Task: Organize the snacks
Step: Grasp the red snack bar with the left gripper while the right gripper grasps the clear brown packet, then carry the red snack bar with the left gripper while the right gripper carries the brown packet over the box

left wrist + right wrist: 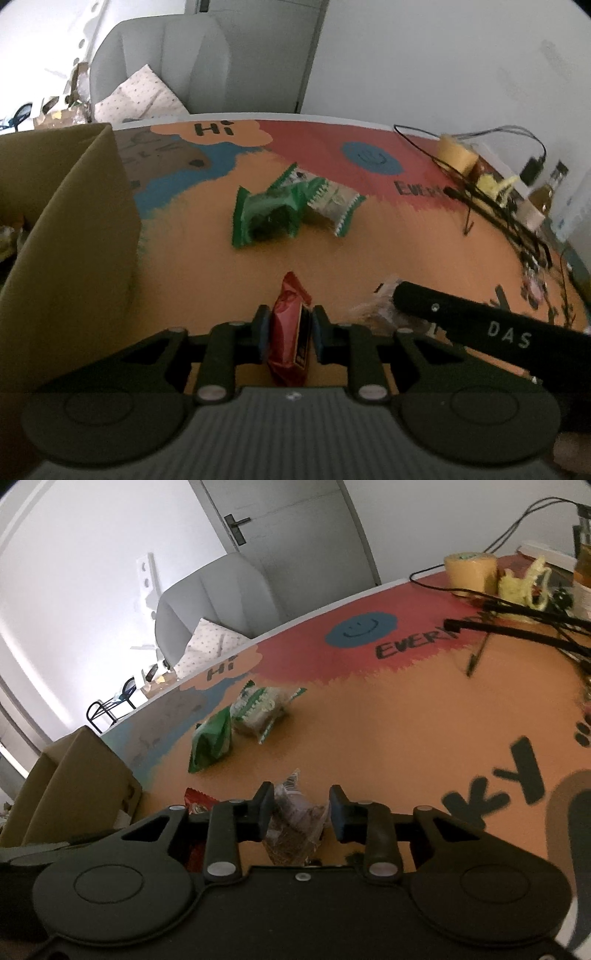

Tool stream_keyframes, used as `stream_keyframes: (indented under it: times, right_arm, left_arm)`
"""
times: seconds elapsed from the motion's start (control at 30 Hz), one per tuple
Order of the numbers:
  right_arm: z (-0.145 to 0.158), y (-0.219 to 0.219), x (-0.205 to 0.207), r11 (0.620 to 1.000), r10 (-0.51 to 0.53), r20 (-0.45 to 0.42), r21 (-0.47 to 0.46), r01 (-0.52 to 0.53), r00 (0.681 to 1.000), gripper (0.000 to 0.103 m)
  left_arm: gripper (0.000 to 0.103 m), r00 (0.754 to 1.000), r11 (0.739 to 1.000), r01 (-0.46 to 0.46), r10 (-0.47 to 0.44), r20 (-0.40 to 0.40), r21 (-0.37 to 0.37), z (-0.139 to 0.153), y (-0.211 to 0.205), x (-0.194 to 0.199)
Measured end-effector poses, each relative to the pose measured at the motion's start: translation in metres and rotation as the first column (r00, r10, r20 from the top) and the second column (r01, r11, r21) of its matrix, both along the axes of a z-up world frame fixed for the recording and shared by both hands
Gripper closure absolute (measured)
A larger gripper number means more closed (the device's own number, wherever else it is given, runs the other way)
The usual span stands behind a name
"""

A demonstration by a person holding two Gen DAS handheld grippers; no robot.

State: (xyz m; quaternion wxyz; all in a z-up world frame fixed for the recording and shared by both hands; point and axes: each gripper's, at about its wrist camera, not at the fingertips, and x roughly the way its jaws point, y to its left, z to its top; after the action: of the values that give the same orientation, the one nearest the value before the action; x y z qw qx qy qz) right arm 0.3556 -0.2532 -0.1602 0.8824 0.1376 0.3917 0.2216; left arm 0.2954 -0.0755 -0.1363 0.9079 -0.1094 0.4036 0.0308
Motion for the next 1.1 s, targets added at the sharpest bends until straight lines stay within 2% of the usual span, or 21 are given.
stream_keyframes:
  times: [0.07, 0.17, 0.4, 0.83, 0.9, 0.97, 1.1]
  right_arm:
    - [0.001, -0.003, -0.004, 1.000, -0.001, -0.006, 0.003, 0.001, 1.000, 0.065]
    - [0.003, -0.003, -0.012, 1.000, 0.007, 0.003, -0.010, -0.007, 1.000, 0.061]
    - [0.004, 0.004, -0.024, 0.998, 0.054, 0.006, -0.029, -0.054, 0.999, 0.058]
    - [0.006, 0.040, -0.038, 0.976, 0.127, 0.057, -0.186, -0.115, 0.990, 0.052]
    - [0.006, 0.043, -0.039, 0.974, 0.126, 0.068, -0.199, -0.111, 0.990, 0.053]
    - [0.006, 0.044, -0.037, 0.973, 0.109, 0.077, -0.213, -0.091, 0.991, 0.061]
    - [0.010, 0.040, -0.039, 0.978, 0.066, 0.096, -0.204, -0.045, 0.993, 0.067]
  left_arm:
    - [0.079, 1.000, 1.000, 0.009, -0.009, -0.002, 0.021, 0.000, -0.003, -0.003]
    - [0.079, 1.000, 1.000, 0.019, -0.019, 0.000, 0.021, -0.001, -0.004, -0.008]
    - [0.082, 1.000, 1.000, 0.022, -0.022, -0.006, 0.010, 0.000, -0.001, -0.019]
    - [0.082, 0.997, 1.000, 0.000, 0.001, 0.076, -0.018, 0.027, 0.014, -0.044]
    - [0.082, 0.997, 1.000, 0.003, -0.001, 0.080, -0.023, 0.028, 0.015, -0.044]
    - [0.082, 0.996, 1.000, 0.004, -0.001, 0.084, -0.026, 0.029, 0.016, -0.045]
    - [0.082, 0.996, 0.999, 0.007, -0.004, 0.093, -0.033, 0.031, 0.019, -0.047]
